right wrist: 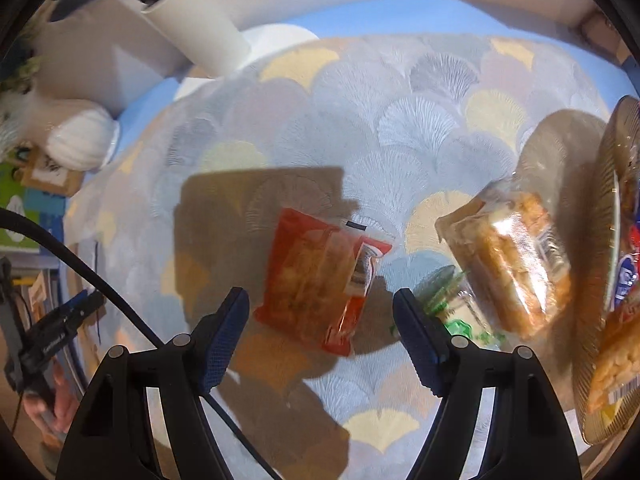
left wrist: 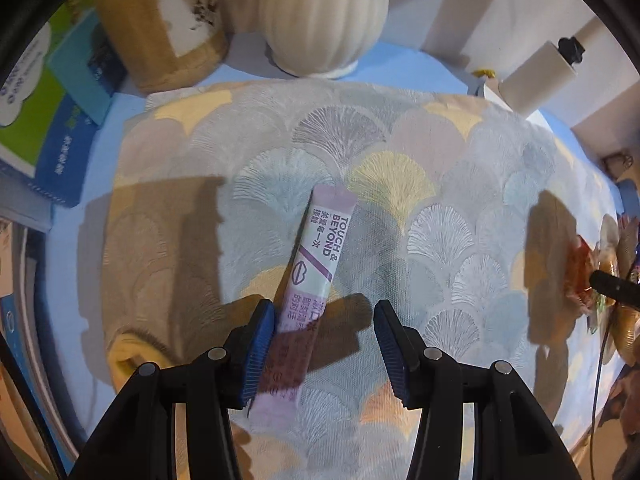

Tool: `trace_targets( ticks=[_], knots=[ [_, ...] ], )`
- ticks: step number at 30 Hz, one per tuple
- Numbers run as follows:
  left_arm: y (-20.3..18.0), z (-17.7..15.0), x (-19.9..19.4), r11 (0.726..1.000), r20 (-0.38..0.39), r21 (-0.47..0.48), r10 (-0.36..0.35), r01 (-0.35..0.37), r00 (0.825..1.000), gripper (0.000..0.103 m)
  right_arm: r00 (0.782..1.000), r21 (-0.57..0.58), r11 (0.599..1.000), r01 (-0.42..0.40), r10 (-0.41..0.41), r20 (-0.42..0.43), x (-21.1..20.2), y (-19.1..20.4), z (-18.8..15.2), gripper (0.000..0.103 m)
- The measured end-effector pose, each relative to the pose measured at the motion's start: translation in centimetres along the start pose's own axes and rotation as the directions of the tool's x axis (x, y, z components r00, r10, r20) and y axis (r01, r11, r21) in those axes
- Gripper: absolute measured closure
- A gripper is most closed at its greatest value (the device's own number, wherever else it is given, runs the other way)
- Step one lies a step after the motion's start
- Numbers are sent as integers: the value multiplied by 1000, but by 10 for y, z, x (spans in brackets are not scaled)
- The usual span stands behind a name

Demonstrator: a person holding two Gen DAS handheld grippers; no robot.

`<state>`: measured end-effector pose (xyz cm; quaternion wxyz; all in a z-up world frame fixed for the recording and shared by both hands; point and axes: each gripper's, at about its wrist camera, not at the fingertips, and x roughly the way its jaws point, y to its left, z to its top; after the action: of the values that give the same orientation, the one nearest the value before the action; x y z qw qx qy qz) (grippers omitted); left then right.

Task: Organize snacks
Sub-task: 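Grasp the red pastry bag with the right tool while the left grasps the purple sachet, then carry both items over the glass bowl and open both tools to drop them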

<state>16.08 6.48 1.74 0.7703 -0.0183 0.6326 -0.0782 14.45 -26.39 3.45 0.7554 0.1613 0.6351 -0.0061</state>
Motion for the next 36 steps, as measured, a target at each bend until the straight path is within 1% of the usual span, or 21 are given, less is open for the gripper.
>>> trace_targets(
  ticks=[4,6,8,9,10,11,12,14,17,19,22,27,30,33,35,36],
  knots=[
    [-4,-2,0,1000,24,17,17,-18,1000,55,1000,9,1000,18,-18,-21,10,-1,6,29],
    [-6,-3,1,999,35,24,45,-45,998,55,999,11,1000,22,-21,-35,16,-2,7,29],
    [-12,-3,1,996,42,44,78,-80,996,57,999,0,999,38,-38,-29,17,0,7,31],
    [-15,-4,1,994,46,56,87,-90,995,60,998,-17,998,58,-59,-24,17,3,6,32],
    [-16,-4,1,994,50,60,87,-90,995,70,997,-32,997,75,-75,-19,18,7,6,35],
    [-17,-4,1,995,52,59,78,-81,996,78,996,-48,995,87,-87,-11,18,9,5,43],
    [-16,-4,0,997,51,56,57,-60,997,85,995,-69,993,97,-97,0,18,13,4,47],
    [-16,-2,-1,998,47,48,34,-36,998,85,993,-121,986,115,-113,25,16,20,1,54],
    [-15,-3,-2,999,39,38,-5,4,999,85,993,-172,979,112,-107,38,12,27,-6,56],
    [-19,-4,-4,999,37,27,-42,41,998,85,997,-172,982,81,-77,28,9,25,-12,56],
    [-25,-8,-13,997,44,22,-73,72,996,85,1000,-153,988,1,0,6,3,21,-25,56],
    [-45,-17,-35,995,78,55,-86,82,993,85,993,-126,985,-118,119,1,-21,9,-40,56],
    [-63,-19,-52,992,109,93,-98,88,989,85,981,-107,976,-192,195,21,-42,-5,-48,56],
    [-83,-20,-68,987,133,126,-118,101,984,85,967,-93,965,-243,249,48,-59,-12,-50,56],
    [-98,-22,-80,981,142,152,-140,118,980,85,955,-80,955,-286,290,54,-70,-15,-52,56],
    [-109,-23,-86,977,148,173,-147,121,978,85,943,-65,943,-327,330,43,-75,-19,-52,56]
  ],
)
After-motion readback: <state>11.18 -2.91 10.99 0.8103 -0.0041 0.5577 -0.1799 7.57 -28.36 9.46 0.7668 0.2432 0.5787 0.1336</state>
